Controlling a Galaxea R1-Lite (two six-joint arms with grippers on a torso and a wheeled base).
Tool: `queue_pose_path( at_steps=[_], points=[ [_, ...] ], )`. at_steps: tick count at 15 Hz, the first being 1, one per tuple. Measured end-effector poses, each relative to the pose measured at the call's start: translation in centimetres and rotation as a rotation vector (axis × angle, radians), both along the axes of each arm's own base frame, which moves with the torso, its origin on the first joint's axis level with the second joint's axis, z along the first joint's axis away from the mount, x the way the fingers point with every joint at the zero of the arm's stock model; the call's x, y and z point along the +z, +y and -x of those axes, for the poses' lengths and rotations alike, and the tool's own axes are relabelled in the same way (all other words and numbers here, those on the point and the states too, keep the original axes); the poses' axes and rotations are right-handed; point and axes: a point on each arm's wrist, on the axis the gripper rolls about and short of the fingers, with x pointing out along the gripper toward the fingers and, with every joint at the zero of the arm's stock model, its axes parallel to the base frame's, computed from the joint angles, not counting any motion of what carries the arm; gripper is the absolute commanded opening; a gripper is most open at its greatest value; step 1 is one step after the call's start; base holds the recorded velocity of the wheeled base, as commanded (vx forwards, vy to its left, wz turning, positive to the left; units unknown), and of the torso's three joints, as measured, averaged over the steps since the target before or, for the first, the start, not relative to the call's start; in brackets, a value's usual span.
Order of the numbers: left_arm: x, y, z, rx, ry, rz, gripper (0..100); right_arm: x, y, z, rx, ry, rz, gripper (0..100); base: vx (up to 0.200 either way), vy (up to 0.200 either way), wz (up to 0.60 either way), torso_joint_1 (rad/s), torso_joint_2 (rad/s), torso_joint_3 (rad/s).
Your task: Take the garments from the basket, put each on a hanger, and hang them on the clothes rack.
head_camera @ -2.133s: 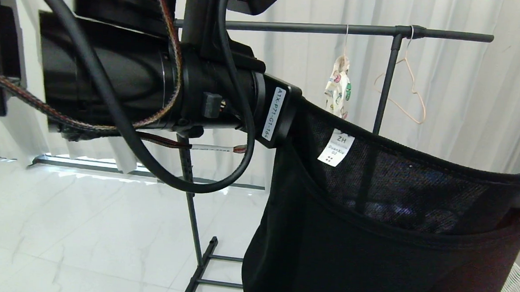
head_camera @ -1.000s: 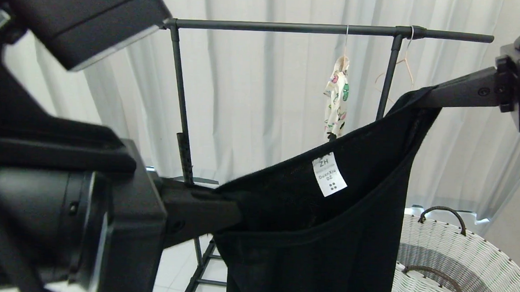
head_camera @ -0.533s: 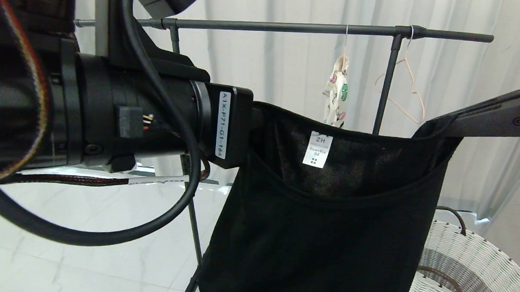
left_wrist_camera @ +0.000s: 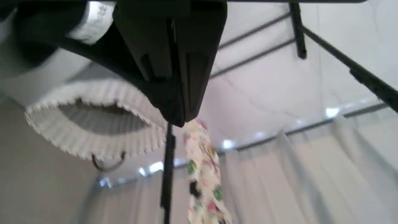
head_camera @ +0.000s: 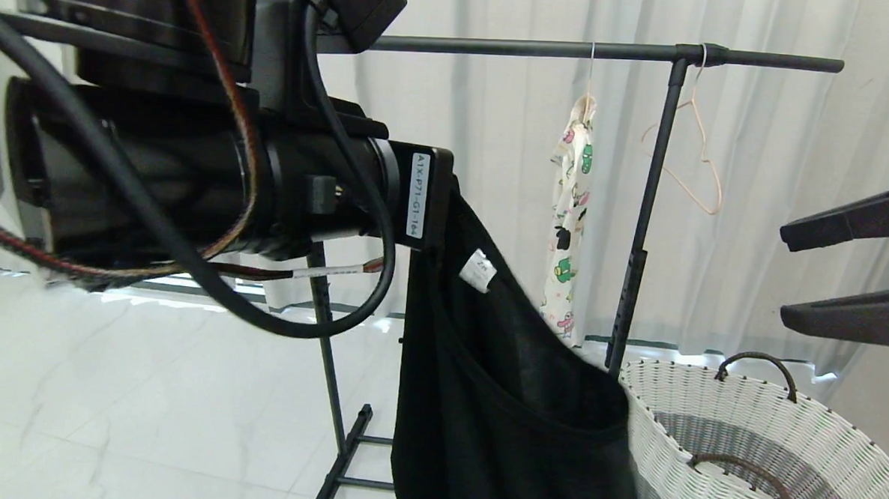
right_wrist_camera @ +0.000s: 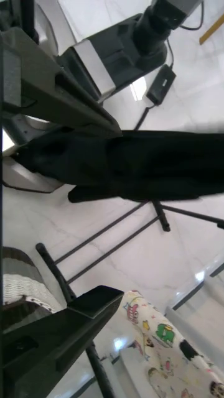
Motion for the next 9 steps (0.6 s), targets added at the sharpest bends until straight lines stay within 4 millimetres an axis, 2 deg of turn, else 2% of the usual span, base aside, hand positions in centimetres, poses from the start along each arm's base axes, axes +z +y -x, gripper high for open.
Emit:
queue_pose_path(
  at_steps=[3, 5, 7, 9],
  points=[
    [-0.7, -0.3, -1.3, 0.044, 0.000, -0.029, 0, -0.4, -1.0, 0.2, -0.075, -0.010, 0.021, 100, 0.000, 0.000, 0.00, 0.000, 0.00, 0.000],
    [-1.6, 0.4, -2.0, 0.099, -0.024, -0.131, 0, -0.8, -2.3, -0.6, -0.311, -0.044, 0.112, 100, 0.000, 0.000, 0.00, 0.000, 0.00, 0.000],
    [-2.8, 3.1, -2.8, 0.161, -0.044, -0.278, 0, -1.3, -3.9, -1.4, -0.522, -0.039, 0.199, 100, 0.000, 0.000, 0.00, 0.000, 0.00, 0.000],
    [-4.0, 6.1, -2.6, 0.228, -0.017, -0.341, 0, -1.7, -5.4, -1.9, -0.653, -0.022, 0.230, 100, 0.000, 0.000, 0.00, 0.000, 0.00, 0.000]
  ],
)
